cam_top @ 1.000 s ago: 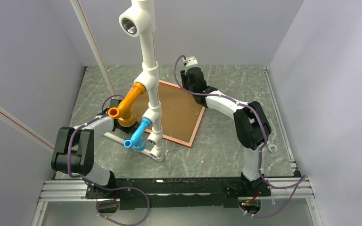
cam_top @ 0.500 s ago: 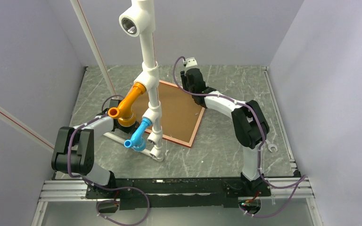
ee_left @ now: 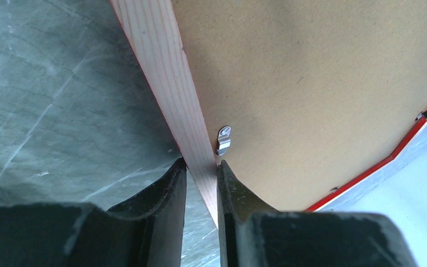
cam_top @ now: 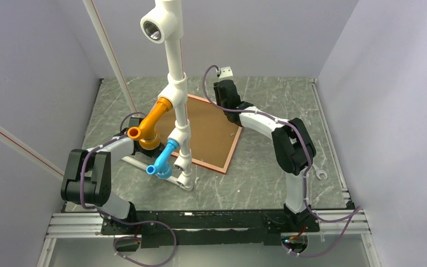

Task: Take the photo out of the frame

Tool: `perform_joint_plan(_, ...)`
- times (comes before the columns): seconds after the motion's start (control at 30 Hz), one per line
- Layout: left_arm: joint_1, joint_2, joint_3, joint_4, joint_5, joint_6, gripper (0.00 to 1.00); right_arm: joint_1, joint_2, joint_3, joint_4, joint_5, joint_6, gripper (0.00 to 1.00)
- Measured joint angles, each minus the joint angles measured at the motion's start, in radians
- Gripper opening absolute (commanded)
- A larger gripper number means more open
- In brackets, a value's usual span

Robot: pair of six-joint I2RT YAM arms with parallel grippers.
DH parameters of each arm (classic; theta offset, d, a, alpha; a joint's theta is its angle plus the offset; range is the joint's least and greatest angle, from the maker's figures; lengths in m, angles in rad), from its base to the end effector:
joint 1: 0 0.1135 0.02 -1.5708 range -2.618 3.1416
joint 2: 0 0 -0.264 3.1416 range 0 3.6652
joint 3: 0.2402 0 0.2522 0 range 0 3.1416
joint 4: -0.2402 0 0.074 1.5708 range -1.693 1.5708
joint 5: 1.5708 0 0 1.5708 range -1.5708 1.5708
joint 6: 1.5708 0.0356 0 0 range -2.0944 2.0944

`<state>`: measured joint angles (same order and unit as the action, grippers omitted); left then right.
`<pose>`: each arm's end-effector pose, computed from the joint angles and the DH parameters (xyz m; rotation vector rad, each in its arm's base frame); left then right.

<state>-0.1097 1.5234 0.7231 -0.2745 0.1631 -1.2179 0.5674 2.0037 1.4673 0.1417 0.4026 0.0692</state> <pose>0.2708 -0.0356 0.1472 -1.4164 2.3987 -0.6138 0.4043 0.2411 0.2385 -0.2196 1.9200 0.0284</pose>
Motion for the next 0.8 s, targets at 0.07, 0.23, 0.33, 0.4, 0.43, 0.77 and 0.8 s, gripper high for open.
perform_joint_plan(0.07,0.002,0.000,0.000,0.001,0.000,0.000,0.20,0.002,-0.002,0.000,-0.010,0.011,0.006,0.00)
perform_joint_plan(0.23,0.004,0.000,-0.001,0.002,0.002,-0.002,0.20,0.005,-0.001,0.035,-0.084,0.018,0.010,0.00)
perform_joint_plan(0.33,0.005,0.000,-0.001,0.003,0.005,-0.002,0.20,0.001,0.001,0.067,-0.153,0.021,0.013,0.00)
perform_joint_plan(0.4,0.007,0.002,-0.001,0.003,0.008,-0.002,0.20,-0.001,0.001,0.073,-0.175,0.012,0.020,0.00)
perform_joint_plan(0.43,0.009,0.003,-0.001,0.004,0.011,-0.002,0.20,-0.002,0.000,0.074,-0.180,0.004,0.024,0.00)
perform_joint_plan(0.77,0.014,0.010,-0.001,0.008,0.029,0.002,0.20,-0.023,-0.254,-0.181,-0.172,-0.180,0.113,0.00)
perform_joint_plan(0.8,0.015,0.011,-0.002,0.008,0.032,0.003,0.20,-0.023,-0.289,-0.200,-0.170,-0.185,0.118,0.00)
